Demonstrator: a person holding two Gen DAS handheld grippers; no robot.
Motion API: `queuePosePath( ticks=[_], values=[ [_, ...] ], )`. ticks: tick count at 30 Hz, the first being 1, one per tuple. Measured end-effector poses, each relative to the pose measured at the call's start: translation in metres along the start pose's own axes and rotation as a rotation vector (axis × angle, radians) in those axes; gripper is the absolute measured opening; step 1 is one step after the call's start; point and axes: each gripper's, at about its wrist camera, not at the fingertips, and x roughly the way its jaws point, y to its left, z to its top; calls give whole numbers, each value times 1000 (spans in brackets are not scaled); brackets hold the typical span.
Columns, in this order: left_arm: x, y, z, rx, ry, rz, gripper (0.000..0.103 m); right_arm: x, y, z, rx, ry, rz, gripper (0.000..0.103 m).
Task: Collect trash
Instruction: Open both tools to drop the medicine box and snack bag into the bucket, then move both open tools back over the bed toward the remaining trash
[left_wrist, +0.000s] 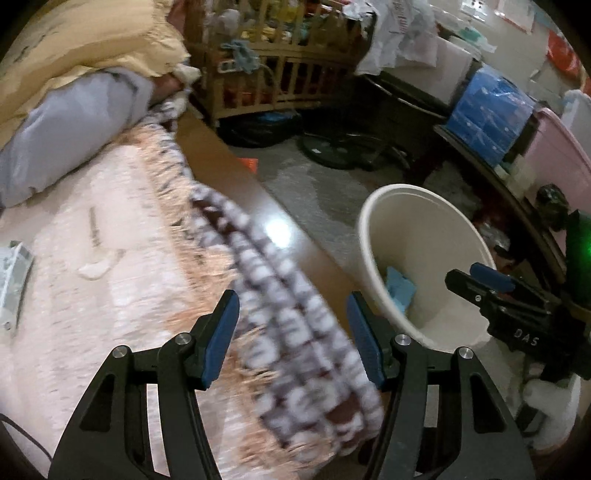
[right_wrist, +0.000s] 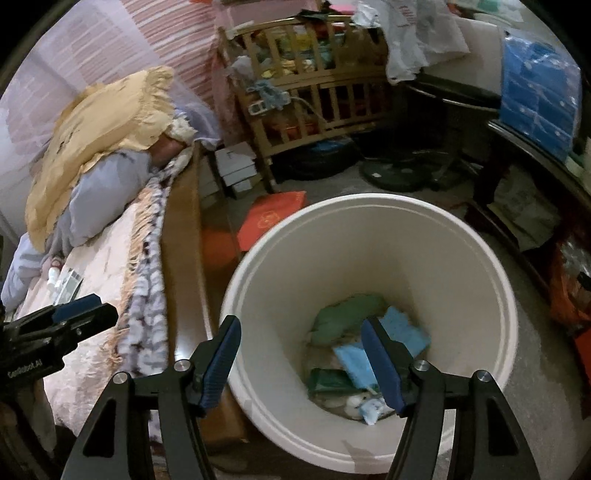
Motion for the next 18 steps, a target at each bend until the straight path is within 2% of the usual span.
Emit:
queuePosePath(
  ticks=[5,9,18],
  values=[
    [-17,35,-4,-19,-19,57,59,5,36,2,-52,18,57,68],
    [-32,78,-12,-54,-24,113,59,17,77,4,-80,42,151,69],
    [-62,214,-39,-227,-44,301,59,57,191,0,-231,126,283,69]
  ],
)
